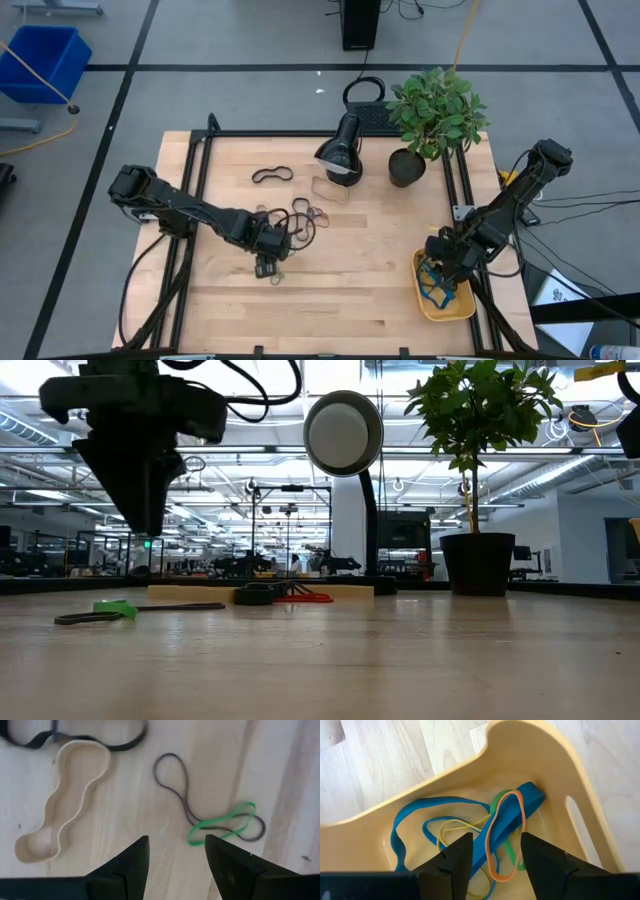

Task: Pick and place rubber bands into bin
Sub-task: Put the green rubber band into the yellow bin

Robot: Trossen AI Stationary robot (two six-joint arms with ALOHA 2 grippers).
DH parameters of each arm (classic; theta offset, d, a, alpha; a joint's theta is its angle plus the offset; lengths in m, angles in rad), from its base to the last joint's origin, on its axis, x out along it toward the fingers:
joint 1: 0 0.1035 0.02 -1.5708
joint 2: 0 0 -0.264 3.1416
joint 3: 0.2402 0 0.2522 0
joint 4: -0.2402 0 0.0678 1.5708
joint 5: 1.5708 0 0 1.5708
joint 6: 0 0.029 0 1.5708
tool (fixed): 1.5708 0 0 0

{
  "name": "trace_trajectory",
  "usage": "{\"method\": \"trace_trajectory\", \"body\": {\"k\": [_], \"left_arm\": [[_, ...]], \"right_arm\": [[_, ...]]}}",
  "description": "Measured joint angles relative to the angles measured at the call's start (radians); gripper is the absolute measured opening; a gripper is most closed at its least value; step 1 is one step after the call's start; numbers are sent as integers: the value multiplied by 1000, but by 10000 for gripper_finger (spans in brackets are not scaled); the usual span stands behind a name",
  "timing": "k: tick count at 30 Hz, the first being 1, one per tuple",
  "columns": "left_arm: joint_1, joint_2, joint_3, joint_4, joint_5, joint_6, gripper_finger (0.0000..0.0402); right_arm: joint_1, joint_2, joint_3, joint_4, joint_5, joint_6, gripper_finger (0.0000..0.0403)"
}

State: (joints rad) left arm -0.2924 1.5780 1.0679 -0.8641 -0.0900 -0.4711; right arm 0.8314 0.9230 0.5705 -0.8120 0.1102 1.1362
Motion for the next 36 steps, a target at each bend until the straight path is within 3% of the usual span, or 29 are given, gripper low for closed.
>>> {"method": "trace_trajectory", "body": {"k": [32, 36], "left_arm": [[-3, 261, 2, 77, 152, -10, 200], [-3, 262, 2, 74, 158, -9, 177]], "right_arm": [[0, 0, 0, 23, 3, -1, 164], [0, 0, 0, 22, 2, -11, 163]]}}
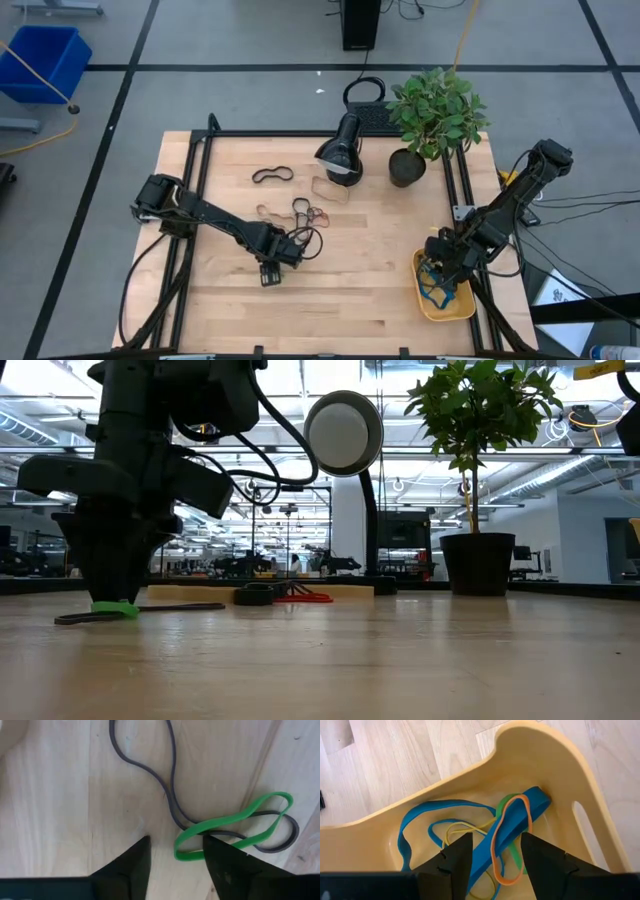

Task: Pick and place rubber bands into bin
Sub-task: Put the green rubber band into the yellow bin

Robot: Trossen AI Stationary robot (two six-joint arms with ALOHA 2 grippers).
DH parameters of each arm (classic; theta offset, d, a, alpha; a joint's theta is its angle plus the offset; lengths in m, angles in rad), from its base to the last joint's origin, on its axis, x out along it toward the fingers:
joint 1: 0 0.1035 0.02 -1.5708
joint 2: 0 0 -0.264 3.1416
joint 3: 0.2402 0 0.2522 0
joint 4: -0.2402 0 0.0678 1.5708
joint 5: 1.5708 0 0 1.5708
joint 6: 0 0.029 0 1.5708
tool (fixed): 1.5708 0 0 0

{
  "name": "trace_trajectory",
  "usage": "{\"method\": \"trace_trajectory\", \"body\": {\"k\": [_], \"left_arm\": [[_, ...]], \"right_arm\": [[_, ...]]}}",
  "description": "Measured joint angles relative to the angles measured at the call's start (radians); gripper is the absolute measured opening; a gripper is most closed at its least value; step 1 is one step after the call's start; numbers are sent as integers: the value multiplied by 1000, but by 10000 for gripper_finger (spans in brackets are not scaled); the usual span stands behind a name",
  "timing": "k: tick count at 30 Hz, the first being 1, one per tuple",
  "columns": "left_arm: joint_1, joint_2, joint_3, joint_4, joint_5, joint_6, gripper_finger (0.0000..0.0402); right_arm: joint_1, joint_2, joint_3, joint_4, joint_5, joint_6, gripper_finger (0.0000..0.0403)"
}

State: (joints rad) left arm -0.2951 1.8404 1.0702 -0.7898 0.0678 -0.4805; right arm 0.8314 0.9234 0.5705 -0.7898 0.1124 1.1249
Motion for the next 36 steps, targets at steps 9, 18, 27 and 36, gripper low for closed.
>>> {"method": "trace_trajectory", "body": {"k": [9, 18, 27, 36], "left_arm": [[2, 2, 0, 10, 16, 2, 42], [2, -34, -4, -29, 30, -27, 5], [-1, -226, -7, -80, 14, -145, 3], [-1, -354, -3, 154, -116, -187, 3]], "right_arm": [[0, 0, 0, 0, 0, -12, 160], [0, -1, 0, 0, -16, 1, 160], [-1, -68, 0, 19, -60, 59, 162], [-1, -161, 0, 218, 122, -88, 161]]}}
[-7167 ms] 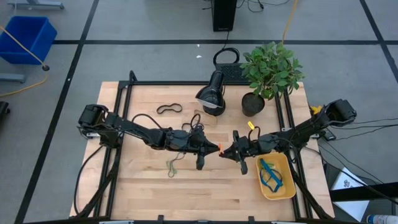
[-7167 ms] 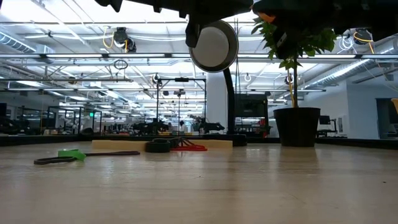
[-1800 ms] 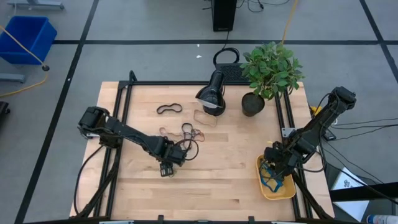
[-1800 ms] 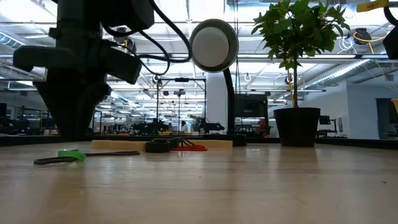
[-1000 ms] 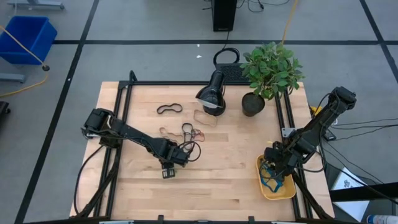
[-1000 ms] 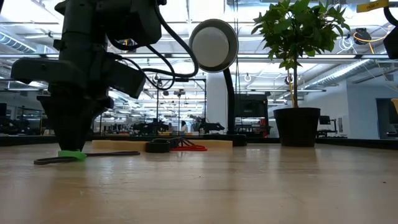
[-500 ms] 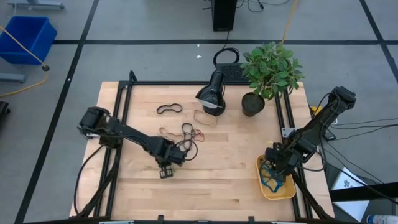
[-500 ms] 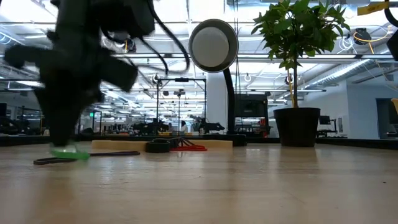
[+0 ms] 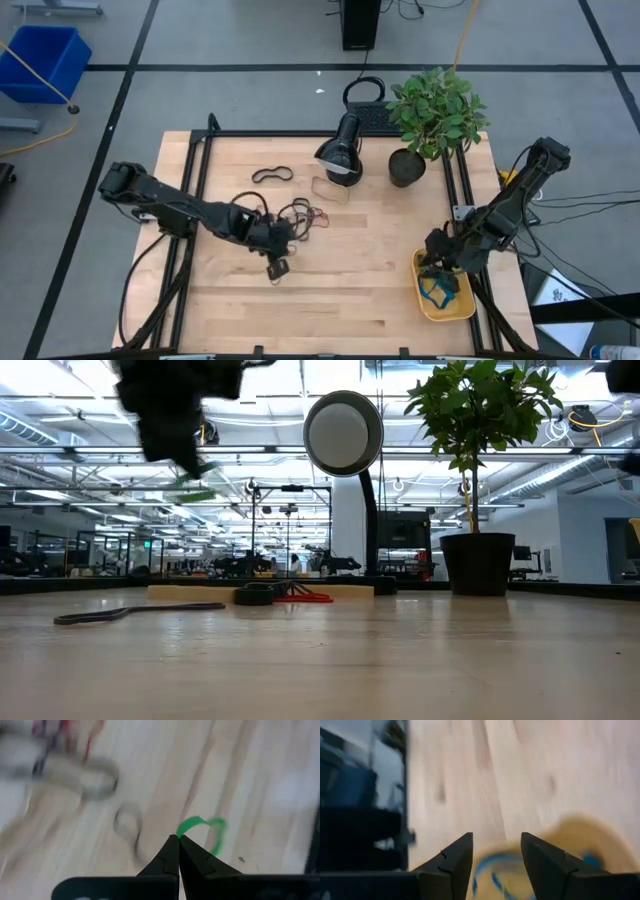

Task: Pick and place rubber bands into bin
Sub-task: Put the green rubber band into the yellow bin

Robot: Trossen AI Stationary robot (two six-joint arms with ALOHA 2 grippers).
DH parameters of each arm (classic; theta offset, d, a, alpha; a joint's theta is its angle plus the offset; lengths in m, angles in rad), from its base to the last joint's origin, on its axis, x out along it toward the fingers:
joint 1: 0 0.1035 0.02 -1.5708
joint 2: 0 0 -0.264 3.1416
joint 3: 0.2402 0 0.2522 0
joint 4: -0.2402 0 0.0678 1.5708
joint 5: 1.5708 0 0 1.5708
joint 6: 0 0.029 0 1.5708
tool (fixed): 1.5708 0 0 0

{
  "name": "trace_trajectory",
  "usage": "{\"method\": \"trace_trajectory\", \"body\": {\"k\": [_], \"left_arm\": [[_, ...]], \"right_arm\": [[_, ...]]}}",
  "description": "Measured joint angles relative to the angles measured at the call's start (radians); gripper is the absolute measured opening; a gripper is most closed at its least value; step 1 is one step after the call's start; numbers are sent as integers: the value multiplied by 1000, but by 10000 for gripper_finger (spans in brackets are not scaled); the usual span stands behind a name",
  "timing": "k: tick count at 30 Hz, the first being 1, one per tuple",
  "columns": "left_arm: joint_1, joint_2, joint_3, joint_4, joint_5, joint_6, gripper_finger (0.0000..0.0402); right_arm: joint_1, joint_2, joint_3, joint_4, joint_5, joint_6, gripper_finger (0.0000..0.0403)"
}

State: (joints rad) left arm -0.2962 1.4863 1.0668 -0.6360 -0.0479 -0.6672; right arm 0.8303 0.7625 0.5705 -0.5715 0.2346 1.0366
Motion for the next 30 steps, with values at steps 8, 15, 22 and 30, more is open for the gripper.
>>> {"method": "trace_trajectory", "body": {"k": [8, 15, 22, 30], "left_arm": [[6, 34, -2, 361, -105, 140, 2], [11, 83, 0, 619, -179, 265, 2], [14, 134, 0, 742, -231, 345, 3], [22, 144, 0, 782, -267, 375, 5]], "right_arm": [[0, -31, 0, 272, 260, -343, 160], [-25, -5, 0, 504, 474, -686, 161], [-147, 73, 0, 681, 425, -753, 152], [-311, 255, 0, 906, 163, -766, 149]]}}
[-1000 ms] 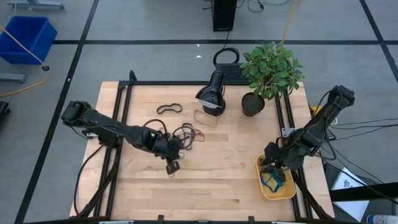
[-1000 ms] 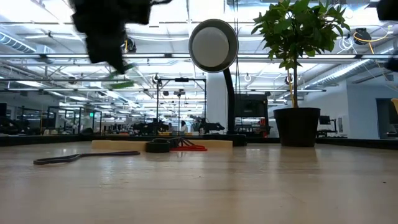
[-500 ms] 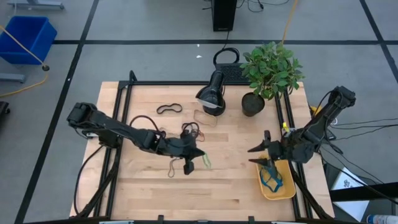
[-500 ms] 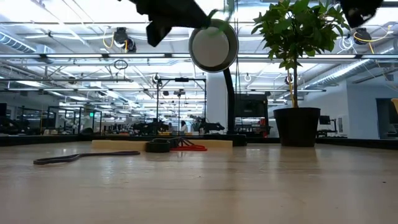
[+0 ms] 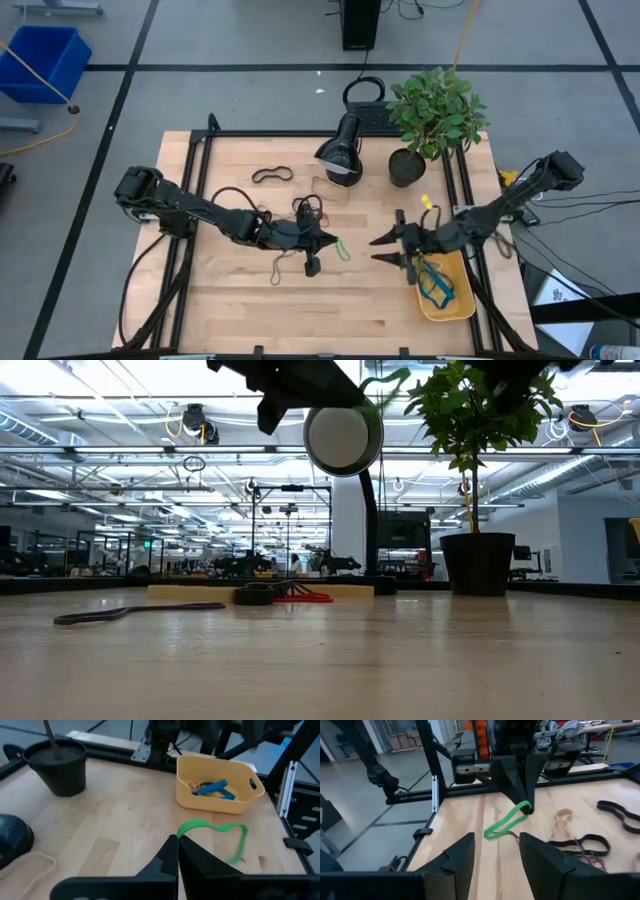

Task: Pick and place rubber bands into bin
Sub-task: Put the green rubber band into the yellow bin

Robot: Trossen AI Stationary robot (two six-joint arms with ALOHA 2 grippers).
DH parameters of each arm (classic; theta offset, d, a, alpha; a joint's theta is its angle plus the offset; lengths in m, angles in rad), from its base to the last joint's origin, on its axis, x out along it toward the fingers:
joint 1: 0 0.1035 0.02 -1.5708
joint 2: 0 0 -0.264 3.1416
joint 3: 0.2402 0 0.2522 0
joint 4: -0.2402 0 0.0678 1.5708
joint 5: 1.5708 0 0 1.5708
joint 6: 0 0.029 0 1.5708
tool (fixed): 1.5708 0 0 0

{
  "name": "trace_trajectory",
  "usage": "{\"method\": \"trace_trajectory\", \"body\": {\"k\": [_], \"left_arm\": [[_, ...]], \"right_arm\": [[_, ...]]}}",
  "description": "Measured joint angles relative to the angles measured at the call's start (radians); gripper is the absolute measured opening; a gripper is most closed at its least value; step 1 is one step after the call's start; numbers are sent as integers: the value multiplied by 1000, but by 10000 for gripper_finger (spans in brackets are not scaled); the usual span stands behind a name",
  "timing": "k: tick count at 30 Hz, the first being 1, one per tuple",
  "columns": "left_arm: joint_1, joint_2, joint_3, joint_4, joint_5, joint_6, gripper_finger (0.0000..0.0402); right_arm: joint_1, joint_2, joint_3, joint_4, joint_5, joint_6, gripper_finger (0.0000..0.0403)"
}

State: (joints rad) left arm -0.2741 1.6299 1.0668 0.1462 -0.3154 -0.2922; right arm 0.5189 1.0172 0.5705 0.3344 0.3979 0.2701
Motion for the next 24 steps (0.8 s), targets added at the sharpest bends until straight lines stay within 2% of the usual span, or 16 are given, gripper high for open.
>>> {"method": "trace_trajectory", "body": {"k": [10, 13, 18, 24], "left_arm": [[0, 0, 0, 35, -9, 38, 3], [0, 0, 0, 43, -11, 38, 8], [0, 0, 0, 47, -28, 57, 4], [17, 0, 0, 47, -54, 62, 5]], "right_arm": [[-151, 235, 0, 312, -190, 13, 147], [-180, 286, 0, 380, -219, 20, 149], [-212, 349, 0, 425, -225, 136, 152], [-219, 424, 0, 552, -328, 148, 147]]}}
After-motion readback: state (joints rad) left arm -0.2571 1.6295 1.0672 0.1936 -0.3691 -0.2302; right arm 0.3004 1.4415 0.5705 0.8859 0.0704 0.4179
